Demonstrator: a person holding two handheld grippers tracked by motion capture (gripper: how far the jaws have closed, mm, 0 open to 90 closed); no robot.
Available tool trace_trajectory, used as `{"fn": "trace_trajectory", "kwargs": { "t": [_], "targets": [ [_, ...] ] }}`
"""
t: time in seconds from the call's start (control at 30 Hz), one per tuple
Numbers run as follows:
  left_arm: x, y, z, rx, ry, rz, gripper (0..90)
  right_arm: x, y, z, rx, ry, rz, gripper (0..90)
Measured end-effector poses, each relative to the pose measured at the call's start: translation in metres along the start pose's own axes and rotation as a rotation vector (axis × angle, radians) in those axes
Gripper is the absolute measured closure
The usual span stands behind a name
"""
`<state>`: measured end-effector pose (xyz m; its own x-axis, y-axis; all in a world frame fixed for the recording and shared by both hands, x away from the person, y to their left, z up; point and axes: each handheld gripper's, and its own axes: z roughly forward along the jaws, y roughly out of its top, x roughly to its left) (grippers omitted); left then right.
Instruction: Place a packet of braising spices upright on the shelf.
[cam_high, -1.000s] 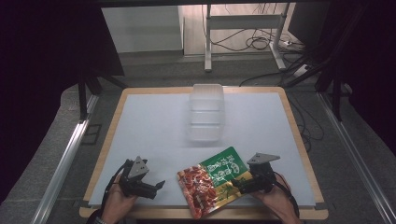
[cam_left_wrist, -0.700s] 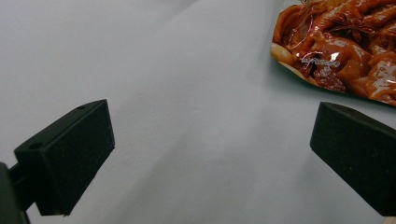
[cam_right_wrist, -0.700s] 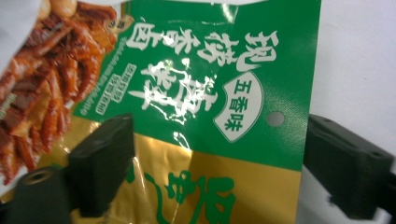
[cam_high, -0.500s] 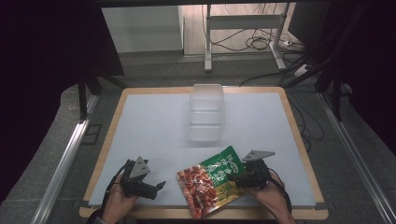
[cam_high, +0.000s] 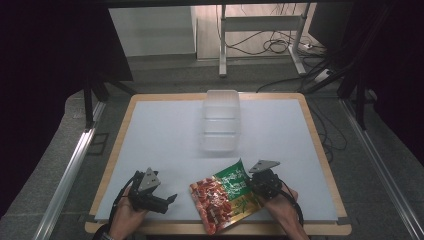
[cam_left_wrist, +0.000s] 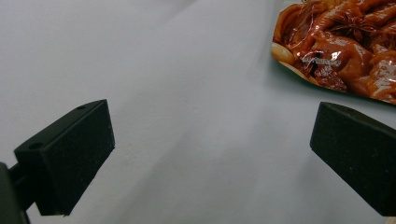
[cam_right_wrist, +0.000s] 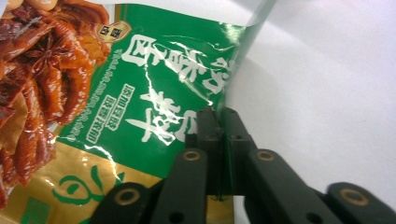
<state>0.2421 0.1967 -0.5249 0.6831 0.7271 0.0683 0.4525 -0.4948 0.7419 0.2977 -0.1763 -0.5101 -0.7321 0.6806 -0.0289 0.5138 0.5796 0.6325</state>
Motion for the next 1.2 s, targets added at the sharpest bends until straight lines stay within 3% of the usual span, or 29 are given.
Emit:
{"fn": "trace_trajectory", "kwargs": {
  "t": [0.1,0.3,0.4,0.7,1.0,1.2],
  "targets": [
    [0.000,0.000,0.000,-0.003,0.002,-0.002,0.0,0.001,0.002,-0.002,-0.005,0.000,0.000,89.0],
    [0.000,0.000,-0.001,-0.005,0.008,-0.003,0.0,-0.005,0.009,-0.010,-0.022,0.047,0.068,88.9],
    [0.001,0.000,-0.002,-0.009,0.010,-0.005,0.0,-0.007,0.013,-0.014,-0.035,0.068,0.079,88.9],
    [0.001,0.000,-0.002,-0.010,0.008,-0.011,0.0,-0.001,0.030,-0.026,-0.064,0.071,0.026,88.8],
    [0.002,0.000,-0.002,-0.019,0.009,-0.015,0.0,0.001,0.055,-0.040,-0.125,0.136,0.017,89.0],
    [0.002,0.000,-0.003,-0.025,0.008,-0.018,0.0,0.004,0.072,-0.051,-0.154,0.144,-0.011,89.0]
  ]
}}
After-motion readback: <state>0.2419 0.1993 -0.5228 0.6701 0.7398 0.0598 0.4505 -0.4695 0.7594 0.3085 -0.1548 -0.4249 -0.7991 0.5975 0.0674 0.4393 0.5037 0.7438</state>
